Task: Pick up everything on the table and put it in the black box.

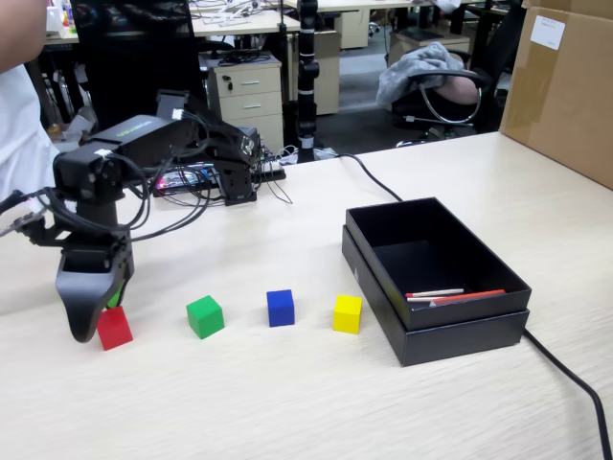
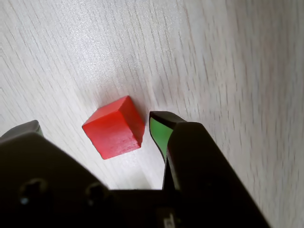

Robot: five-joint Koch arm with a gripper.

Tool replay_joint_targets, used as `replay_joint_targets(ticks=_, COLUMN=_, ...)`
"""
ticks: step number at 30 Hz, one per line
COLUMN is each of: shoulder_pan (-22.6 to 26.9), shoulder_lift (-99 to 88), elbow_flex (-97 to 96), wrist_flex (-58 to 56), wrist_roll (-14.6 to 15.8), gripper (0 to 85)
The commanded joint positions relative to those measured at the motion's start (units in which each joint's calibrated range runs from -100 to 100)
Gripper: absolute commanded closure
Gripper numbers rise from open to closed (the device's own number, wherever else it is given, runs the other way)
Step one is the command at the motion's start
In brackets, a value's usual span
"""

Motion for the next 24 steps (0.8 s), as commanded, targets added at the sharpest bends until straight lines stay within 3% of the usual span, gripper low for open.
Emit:
replay_joint_targets(ticks=1, shoulder_pan=0.15, shoulder_lift=0.31, elbow_flex=5.15, wrist_flex=-0.04, wrist_roll=-0.29, gripper=40.8)
replay_joint_targets(ticks=8, shoulder_pan=0.49, shoulder_lift=2.83, elbow_flex=5.24, wrist_flex=-0.38, wrist_roll=-0.29, gripper=43.8)
replay_joint_targets(ticks=18, shoulder_pan=0.39, shoulder_lift=3.63, elbow_flex=5.15, wrist_flex=-1.77, wrist_roll=-0.10, gripper=72.3)
replay_joint_targets(ticks=24, shoulder_pan=0.83, shoulder_lift=-7.96, elbow_flex=-2.65, wrist_flex=-4.01, wrist_roll=0.20, gripper=75.0)
